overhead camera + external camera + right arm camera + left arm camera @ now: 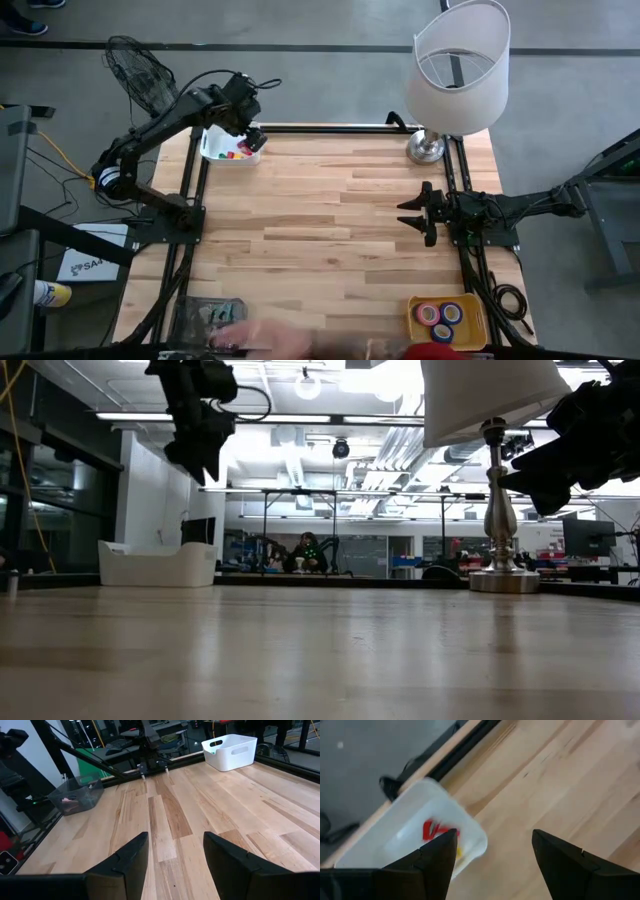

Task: Pick and place Stapler, Stapler remover, tape
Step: Return to Home Position

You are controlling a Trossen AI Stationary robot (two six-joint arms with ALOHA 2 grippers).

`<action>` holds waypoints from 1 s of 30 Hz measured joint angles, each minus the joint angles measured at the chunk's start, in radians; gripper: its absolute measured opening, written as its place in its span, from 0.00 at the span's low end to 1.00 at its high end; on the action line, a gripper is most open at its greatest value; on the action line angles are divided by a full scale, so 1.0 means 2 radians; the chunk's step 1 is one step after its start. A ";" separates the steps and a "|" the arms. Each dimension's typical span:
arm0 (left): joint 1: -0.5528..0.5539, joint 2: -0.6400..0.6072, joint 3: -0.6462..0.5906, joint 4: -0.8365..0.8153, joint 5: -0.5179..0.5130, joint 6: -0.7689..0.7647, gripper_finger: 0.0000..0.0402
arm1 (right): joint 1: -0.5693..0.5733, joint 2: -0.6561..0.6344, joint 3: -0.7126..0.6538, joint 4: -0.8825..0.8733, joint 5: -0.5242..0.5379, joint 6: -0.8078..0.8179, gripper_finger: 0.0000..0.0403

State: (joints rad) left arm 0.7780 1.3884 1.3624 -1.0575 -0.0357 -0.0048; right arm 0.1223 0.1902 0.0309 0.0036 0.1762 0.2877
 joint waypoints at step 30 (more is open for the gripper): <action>-0.145 -0.373 -0.377 0.267 0.041 0.073 0.63 | 0.000 0.000 0.000 0.000 0.000 0.000 0.45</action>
State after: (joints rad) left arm 0.4884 0.6431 0.6092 -0.5231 0.0456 0.1403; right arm 0.1219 0.1905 0.0309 0.0036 0.1763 0.2874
